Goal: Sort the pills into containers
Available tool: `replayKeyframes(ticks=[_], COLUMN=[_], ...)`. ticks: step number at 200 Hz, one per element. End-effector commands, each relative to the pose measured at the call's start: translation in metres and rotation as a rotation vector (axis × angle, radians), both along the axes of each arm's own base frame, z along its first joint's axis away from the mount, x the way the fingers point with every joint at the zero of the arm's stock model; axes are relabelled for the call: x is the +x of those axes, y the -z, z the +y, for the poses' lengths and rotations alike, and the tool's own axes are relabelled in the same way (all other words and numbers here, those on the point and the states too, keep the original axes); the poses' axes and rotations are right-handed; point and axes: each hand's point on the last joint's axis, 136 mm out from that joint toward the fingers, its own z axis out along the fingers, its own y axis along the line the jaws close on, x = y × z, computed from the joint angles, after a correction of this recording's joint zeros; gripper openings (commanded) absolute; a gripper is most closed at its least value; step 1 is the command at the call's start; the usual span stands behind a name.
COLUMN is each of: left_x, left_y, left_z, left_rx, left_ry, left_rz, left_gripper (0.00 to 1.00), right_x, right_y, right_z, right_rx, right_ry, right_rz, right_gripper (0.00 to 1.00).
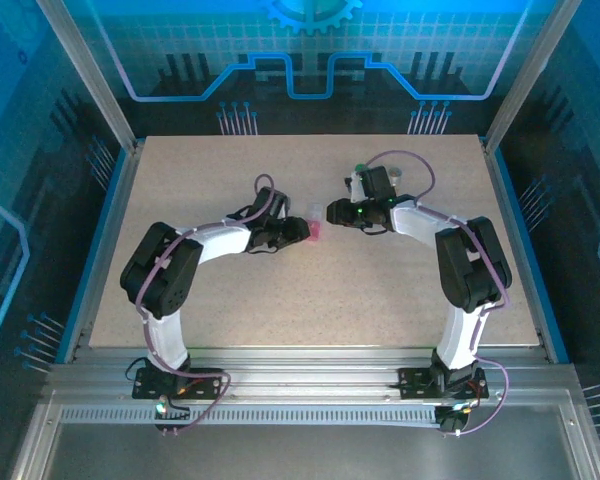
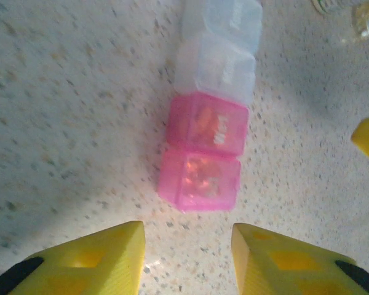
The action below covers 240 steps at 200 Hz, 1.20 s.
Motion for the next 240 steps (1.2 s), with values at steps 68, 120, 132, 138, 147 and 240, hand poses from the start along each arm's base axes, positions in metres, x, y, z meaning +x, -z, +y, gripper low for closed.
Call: replayKeyframes(ticks=[68,120,132,138,147,240], left_x=[0.042,0.046,0.047,0.047,0.046,0.040], left_y=[0.015,0.022,0.022,0.023,0.024,0.039], left_z=[-0.006,-0.008,-0.008,-0.008,-0.009,-0.014], left_rx=[0.059,0.076,0.073,0.072,0.071,0.059], left_ry=[0.050,0.058,0.059,0.058,0.060,0.069], left_rz=[0.000,0.004,0.003,0.005,0.009,0.044], left_gripper=[0.36,0.33,0.33,0.33,0.33,0.27], right_x=[0.013,0.016,0.015,0.015,0.015,0.007], right_y=[0.034,0.036,0.037,0.037,0.038,0.058], right_z=[0.029,0.037,0.039,0.040,0.040,0.043], right_rx=[0.012,0.044,0.052,0.055,0.056,0.073], right_ry=[-0.014,-0.021,-0.025,-0.024,-0.022,-0.016], right_rz=[0.060,0.063,0.066,0.067,0.069,0.116], right_gripper=[0.42,0.38,0.36,0.36,0.36,0.23])
